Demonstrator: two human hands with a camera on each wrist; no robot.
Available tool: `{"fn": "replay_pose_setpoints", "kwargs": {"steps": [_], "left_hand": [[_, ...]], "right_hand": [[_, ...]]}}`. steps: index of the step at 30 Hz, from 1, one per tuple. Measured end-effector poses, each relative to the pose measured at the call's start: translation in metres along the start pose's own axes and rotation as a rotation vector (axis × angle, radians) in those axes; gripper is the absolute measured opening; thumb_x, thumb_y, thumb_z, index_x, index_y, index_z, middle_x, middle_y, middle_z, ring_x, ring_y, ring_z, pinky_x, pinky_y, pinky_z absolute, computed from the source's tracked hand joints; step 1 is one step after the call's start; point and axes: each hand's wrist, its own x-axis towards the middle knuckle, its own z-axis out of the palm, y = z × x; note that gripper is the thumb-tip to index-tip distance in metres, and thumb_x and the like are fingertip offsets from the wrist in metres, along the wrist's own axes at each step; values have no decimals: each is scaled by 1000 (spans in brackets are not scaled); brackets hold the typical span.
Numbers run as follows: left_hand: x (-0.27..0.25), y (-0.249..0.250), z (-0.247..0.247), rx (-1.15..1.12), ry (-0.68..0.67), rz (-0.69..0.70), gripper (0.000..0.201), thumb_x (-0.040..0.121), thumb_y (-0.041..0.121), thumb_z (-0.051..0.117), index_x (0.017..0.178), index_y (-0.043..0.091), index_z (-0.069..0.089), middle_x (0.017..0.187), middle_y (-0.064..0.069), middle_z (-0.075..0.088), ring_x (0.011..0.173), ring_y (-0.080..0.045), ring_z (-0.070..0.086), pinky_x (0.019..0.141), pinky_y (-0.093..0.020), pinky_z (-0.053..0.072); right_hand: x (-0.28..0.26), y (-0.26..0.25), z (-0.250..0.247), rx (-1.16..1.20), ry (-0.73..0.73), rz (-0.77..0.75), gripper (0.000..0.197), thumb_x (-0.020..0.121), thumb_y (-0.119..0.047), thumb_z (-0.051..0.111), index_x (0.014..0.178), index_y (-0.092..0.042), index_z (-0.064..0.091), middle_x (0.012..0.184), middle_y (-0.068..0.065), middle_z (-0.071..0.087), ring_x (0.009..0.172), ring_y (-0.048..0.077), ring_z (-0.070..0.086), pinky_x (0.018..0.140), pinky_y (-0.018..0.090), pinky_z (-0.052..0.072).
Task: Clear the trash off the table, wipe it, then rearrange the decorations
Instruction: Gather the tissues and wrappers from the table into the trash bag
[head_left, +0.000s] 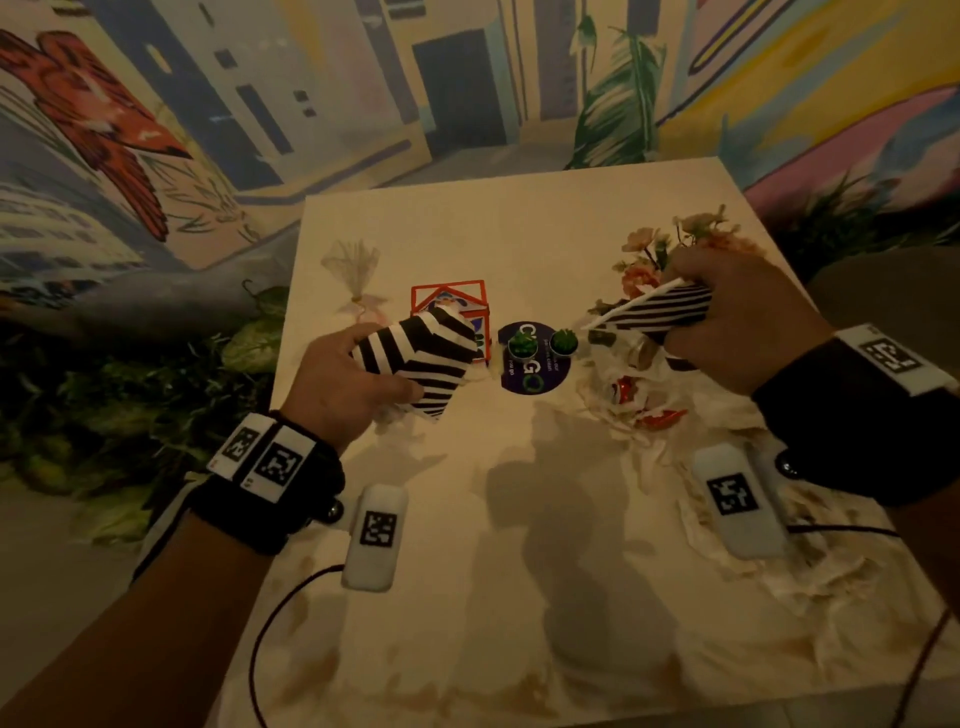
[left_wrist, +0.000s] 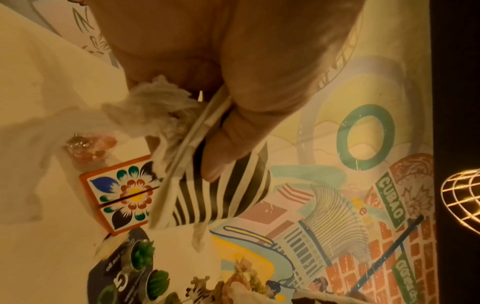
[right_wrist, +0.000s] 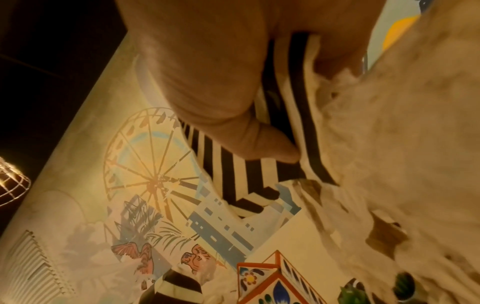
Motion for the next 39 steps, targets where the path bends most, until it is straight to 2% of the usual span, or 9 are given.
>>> {"fn": "replay_pose_setpoints", "kwargs": {"steps": [5, 8, 11, 17, 22, 27, 30, 34, 39], "left_hand": [[-3, 3, -39, -7, 31, 7, 49, 63, -13, 74, 106, 7, 62, 96, -15, 70, 86, -28, 69, 70, -38, 59], [2, -7, -71, 8, 67, 9, 51, 61, -13, 75, 108, 3, 62, 96, -15, 70, 87, -29, 69, 72, -40, 59], [9, -24, -111, 14, 102, -2, 52, 62, -11, 77, 109, 4, 62, 97, -13, 70, 88, -28, 69, 76, -43, 58], [32, -70, -217, 14, 68, -39, 42, 67, -9, 74, 96, 19, 62, 94, -3, 69, 88, -20, 68, 77, -38, 56], [60, -118, -306, 87, 50, -103, 44, 63, -10, 77, 96, 15, 64, 92, -2, 69, 88, -19, 67, 79, -38, 56], [85, -166, -363, 206, 35, -188, 57, 57, 8, 85, 109, 7, 62, 109, -8, 65, 101, -26, 62, 89, -43, 52], [96, -188, -382, 238, -86, -304, 52, 72, -2, 76, 120, 1, 57, 120, -14, 60, 110, -31, 57, 97, -46, 47], [99, -230, -393, 258, 8, -324, 55, 67, -2, 78, 118, 2, 59, 107, -7, 59, 98, -21, 55, 82, -33, 47], [104, -298, -395, 212, 40, -514, 61, 67, 1, 79, 124, 2, 57, 118, -15, 62, 107, -31, 59, 79, -34, 48]], "right_hand": [[2, -33, 8, -20, 40, -98, 21, 70, 2, 68, 87, -5, 58, 79, 5, 58, 80, 25, 56, 61, 26, 42], [4, -63, 22, -3, 54, -159, 19, 68, 1, 69, 79, -7, 56, 66, -1, 54, 63, 12, 50, 53, 24, 39], [9, -100, 48, 65, 44, -198, 19, 67, 1, 68, 76, -9, 54, 67, 0, 56, 66, 21, 53, 56, 27, 41], [24, -197, 129, 147, -13, -188, 23, 66, 2, 73, 80, -8, 58, 75, 4, 63, 69, 12, 59, 56, 24, 47], [38, -291, 208, 180, -40, -185, 18, 69, -2, 72, 77, -9, 57, 72, 4, 62, 66, 11, 59, 52, 19, 45], [47, -348, 291, 247, -73, -107, 16, 70, -1, 67, 76, -6, 53, 68, 12, 57, 64, 23, 56, 54, 32, 45], [52, -365, 339, 269, -121, -19, 21, 74, 1, 63, 75, -14, 48, 65, 4, 49, 62, 21, 47, 55, 29, 37], [54, -365, 399, 311, -165, 133, 27, 77, 0, 62, 80, -21, 47, 73, -1, 50, 71, 20, 53, 62, 28, 42], [51, -350, 472, 325, -258, 276, 18, 78, -1, 62, 79, -14, 50, 72, 2, 53, 74, 25, 57, 68, 40, 51]]}}
